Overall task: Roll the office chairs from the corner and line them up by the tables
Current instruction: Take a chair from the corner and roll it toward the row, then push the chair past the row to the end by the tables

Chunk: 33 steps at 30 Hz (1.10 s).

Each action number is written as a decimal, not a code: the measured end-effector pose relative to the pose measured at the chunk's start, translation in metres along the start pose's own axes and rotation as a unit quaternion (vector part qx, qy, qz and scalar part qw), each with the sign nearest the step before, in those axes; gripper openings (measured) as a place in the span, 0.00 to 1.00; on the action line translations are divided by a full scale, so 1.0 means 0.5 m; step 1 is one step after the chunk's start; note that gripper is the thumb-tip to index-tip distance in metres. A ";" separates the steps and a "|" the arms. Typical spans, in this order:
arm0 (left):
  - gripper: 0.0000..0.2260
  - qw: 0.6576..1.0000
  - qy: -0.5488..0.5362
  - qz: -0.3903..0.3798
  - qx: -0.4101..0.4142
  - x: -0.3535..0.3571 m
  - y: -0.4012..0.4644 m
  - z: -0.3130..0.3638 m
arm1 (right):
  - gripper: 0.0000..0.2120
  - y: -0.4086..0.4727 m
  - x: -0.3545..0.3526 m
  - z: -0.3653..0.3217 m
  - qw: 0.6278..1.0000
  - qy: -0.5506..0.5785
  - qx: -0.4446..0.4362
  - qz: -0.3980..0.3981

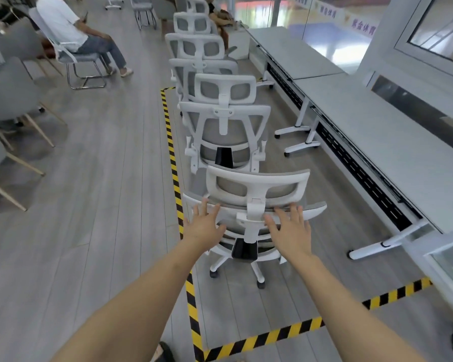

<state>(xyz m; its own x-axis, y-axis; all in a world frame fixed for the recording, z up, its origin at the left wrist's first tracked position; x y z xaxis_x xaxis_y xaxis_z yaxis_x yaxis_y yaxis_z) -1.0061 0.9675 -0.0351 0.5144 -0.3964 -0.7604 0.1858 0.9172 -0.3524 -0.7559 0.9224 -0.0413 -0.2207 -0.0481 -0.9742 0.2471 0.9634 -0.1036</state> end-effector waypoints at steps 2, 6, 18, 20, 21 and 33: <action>0.29 0.997 -0.042 0.060 0.010 -0.026 -0.009 -0.018 | 0.26 -0.020 -0.011 -0.042 0.994 0.015 -0.017 0.104; 0.26 0.987 -0.055 0.144 0.045 -0.113 -0.032 -0.087 | 0.17 -0.055 -0.015 -0.170 0.977 -0.003 -0.037 0.211; 0.24 0.984 -0.034 0.146 0.093 -0.427 0.064 -0.385 | 0.12 0.067 0.008 -0.671 0.967 -0.013 -0.087 0.241; 0.23 0.984 -0.042 0.153 0.083 -0.476 0.105 -0.429 | 0.12 0.110 0.015 -0.749 0.969 -0.019 -0.094 0.226; 0.23 0.983 -0.050 0.157 0.074 -0.500 0.127 -0.447 | 0.12 0.136 0.021 -0.783 0.972 -0.025 -0.098 0.214; 0.22 0.982 -0.021 0.186 0.018 -0.856 0.550 -0.655 | 0.15 0.670 0.107 -1.191 0.978 -0.024 -0.186 0.092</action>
<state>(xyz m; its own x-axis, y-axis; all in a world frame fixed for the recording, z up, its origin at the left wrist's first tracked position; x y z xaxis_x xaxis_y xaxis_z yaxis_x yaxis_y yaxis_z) -1.4493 1.3765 0.0150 0.5866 -0.0318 -0.8093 0.0069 0.9994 -0.0342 -1.2466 1.3994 -0.0084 -0.1585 0.1314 -0.9786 -0.0839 0.9857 0.1459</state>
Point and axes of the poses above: each hand's wrist, its own y-axis towards the middle knuckle, its own x-axis out of the palm, z = x × y, the point moved 3 cm from there along y, towards the middle knuckle, and after that the axes turned 15 degrees about -y, right-handed, at the moved point
